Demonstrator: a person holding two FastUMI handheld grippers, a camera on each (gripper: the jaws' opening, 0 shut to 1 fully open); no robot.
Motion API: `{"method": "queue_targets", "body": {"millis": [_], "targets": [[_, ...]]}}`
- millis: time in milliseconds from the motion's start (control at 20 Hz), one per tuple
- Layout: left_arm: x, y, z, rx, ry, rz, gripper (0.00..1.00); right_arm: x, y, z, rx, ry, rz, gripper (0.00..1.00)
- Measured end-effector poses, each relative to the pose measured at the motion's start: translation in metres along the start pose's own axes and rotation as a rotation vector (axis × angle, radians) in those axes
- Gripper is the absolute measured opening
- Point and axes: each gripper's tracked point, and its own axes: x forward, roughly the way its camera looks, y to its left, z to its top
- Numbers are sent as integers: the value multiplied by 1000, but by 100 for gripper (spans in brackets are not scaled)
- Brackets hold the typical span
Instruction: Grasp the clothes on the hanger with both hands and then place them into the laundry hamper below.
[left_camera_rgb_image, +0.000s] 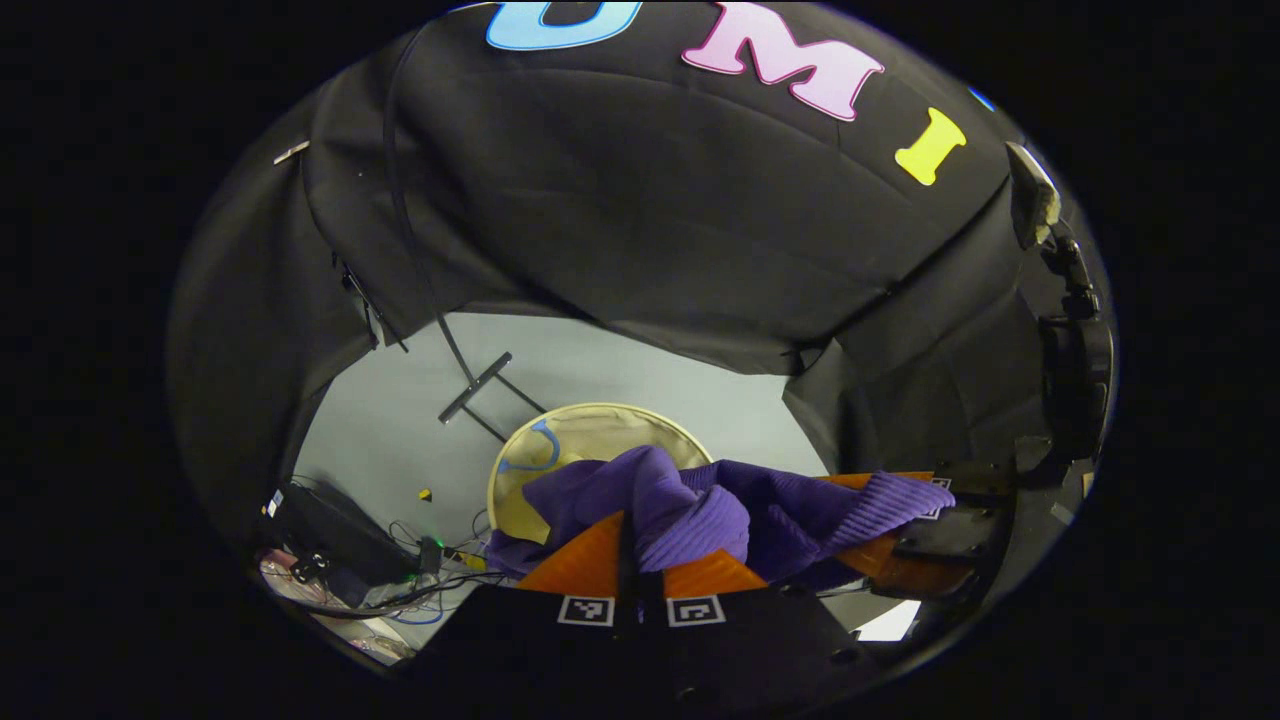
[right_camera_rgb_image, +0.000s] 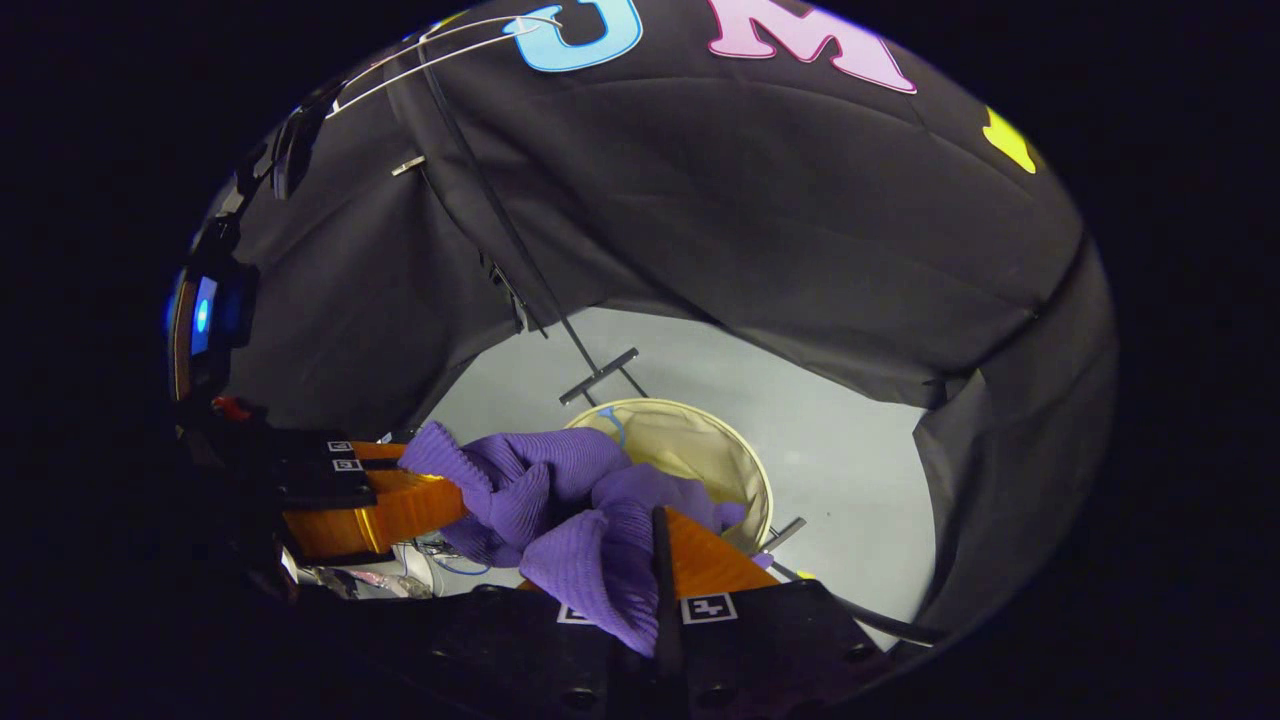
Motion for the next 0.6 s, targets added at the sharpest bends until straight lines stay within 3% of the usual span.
{"method": "queue_targets", "body": {"millis": [300, 350, 450, 500, 550, 600], "targets": [[7, 1, -4, -8, 14, 3, 5, 6, -7, -3, -5, -6, -30, 14], [5, 5, -4, -14, 22, 23, 7, 2, -12, 2, -11, -16, -48, 43], [-3, 11, 5, -7, 11, 50, 53, -9, -13, 5, -22, -19, -53, 99], [-17, 12, 4, -6, 8, 57, 76, -3, -14, 4, -23, -19, -50, 99], [5, 14, -2, -1, 3, 53, 99, -1, -14, 1, -25, -16, -49, 99], [4, 13, 0, 4, -5, 53, 95, 1, -14, 0, -28, -13, -48, 99]]}}
